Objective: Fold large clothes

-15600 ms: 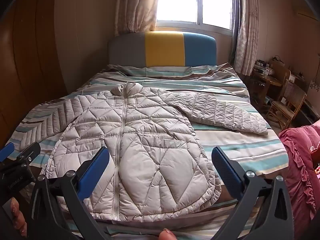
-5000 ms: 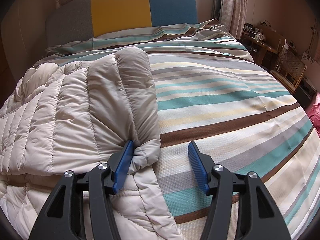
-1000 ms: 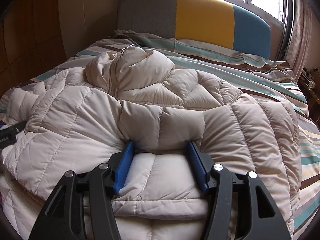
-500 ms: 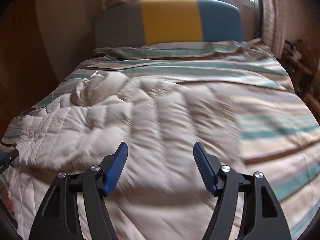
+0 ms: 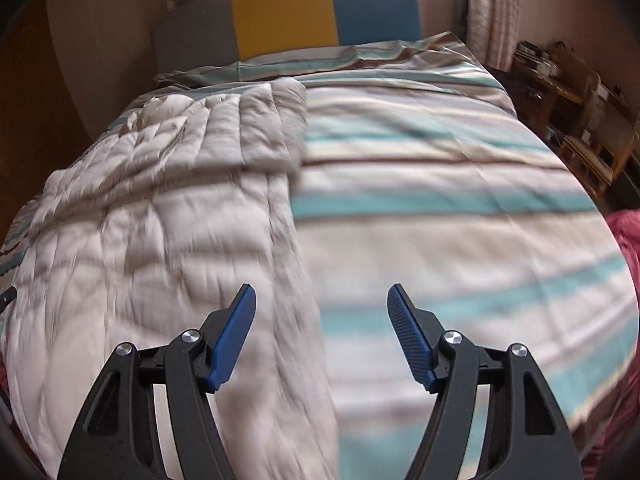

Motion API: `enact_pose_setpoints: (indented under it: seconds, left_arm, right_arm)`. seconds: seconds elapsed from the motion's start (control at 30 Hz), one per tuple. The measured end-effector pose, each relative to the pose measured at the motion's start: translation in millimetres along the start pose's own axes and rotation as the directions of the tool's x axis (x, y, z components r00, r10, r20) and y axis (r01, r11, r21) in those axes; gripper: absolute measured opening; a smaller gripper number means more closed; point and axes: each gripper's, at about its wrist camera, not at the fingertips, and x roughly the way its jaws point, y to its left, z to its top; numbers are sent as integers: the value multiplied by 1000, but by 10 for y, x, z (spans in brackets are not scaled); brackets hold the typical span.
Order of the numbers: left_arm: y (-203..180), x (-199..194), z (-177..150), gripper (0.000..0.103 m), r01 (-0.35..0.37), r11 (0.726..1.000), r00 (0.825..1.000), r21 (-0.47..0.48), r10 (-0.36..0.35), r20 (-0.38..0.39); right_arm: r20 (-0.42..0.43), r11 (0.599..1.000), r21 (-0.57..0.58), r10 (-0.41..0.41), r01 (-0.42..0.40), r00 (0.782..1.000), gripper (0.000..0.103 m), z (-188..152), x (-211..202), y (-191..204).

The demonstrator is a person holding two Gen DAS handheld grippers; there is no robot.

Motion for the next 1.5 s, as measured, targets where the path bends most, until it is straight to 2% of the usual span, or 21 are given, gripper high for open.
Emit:
enact_pose_setpoints:
  seconds: [0.1, 0.23, 0.33, 0.43, 0.5, 0.53, 0.57, 0.6, 0.63, 0.67, 0.7, 0.73, 0.77, 0.87, 1.0, 1.1, 1.2, 1.4, 1.5]
  left_arm:
    - [125, -147, -263, 100, 14, 1000, 1000, 11, -15, 7]
    - [301, -373, -585, 100, 86, 996, 996, -13, -86, 20]
    - [370, -491, -729, 100, 140, 989, 990, -40, -138, 33]
    - [411, -545, -869, 100, 210, 974, 978, -85, -211, 0]
    - [373, -571, -978, 95, 214, 974, 976, -80, -216, -16]
    - [330, -607, -1010, 90, 210, 976, 977, -58, -211, -7]
    - [283, -630, -1014, 80, 211, 977, 977, -41, -211, -4]
    - [233, -656, -1015, 75, 208, 978, 978, -19, -208, 1]
    - [173, -688, -1013, 65, 207, 978, 978, 6, -207, 6]
    - [141, -705, -1006, 46, 215, 977, 977, 16, -215, 8]
    - [109, -731, -1005, 39, 225, 974, 974, 23, -226, 13]
    - [77, -796, -1000, 22, 238, 970, 970, 41, -240, 33]
    - [48, -848, -986, 17, 236, 970, 970, 53, -239, 51]
    - [87, -1082, -981, 13, 250, 966, 960, 69, -256, 109]
    - [236, -1345, -972, 12, 289, 957, 942, 28, -289, 169]
    - [252, -1372, -850, 12, 305, 952, 933, 22, -304, 192]
    - [181, -1320, -622, 12, 317, 948, 922, 28, -315, 226]
    - [-35, -1242, -69, 12, 330, 941, 886, 69, -334, 322]
    - [-70, -1122, 248, 12, 352, 935, 877, 33, -342, 338]
  right_arm:
    - [-10, 999, 30, 23, -22, 1000, 68, -287, -187, -100]
    - [-24, 995, 69, 79, -77, 997, 68, -541, -358, -157]
    - [-34, 993, 48, 113, -111, 993, 68, -671, -445, -107]
    - [-51, 991, 30, 134, -133, 990, 66, -801, -443, -37]
    - [-55, 986, 59, 158, -155, 986, 61, -906, -409, -37]
    - [-47, 983, 73, 171, -167, 984, 58, -943, -403, -39]
    - [-32, 980, 74, 186, -183, 982, 49, -973, -411, -23]
    - [-20, 980, 66, 192, -190, 981, 43, -984, -417, 3]
    - [-14, 980, 43, 195, -194, 981, 35, -986, -428, 40]
    - [-7, 979, 22, 201, -201, 980, 27, -982, -446, 70]
    - [10, 978, 5, 207, -207, 978, 22, -976, -488, 95]
    - [25, 977, -1, 211, -211, 977, 15, -974, -523, 94]
    - [50, 974, -3, 228, -228, 972, 12, -972, -586, 78]
    - [109, 956, -17, 294, -294, 950, 10, -968, -797, 4]
    - [149, 933, -11, 358, -361, 922, 9, -970, -1030, -87]
    - [166, 930, -11, 365, -368, 916, 9, -902, -1039, -77]
    - [193, 929, -30, 367, -368, 910, 9, -690, -956, 5]
    - [280, 946, -74, 323, -315, 904, 9, -73, -782, 266]
    - [300, 951, -52, 307, -306, 903, 9, 252, -649, 302]
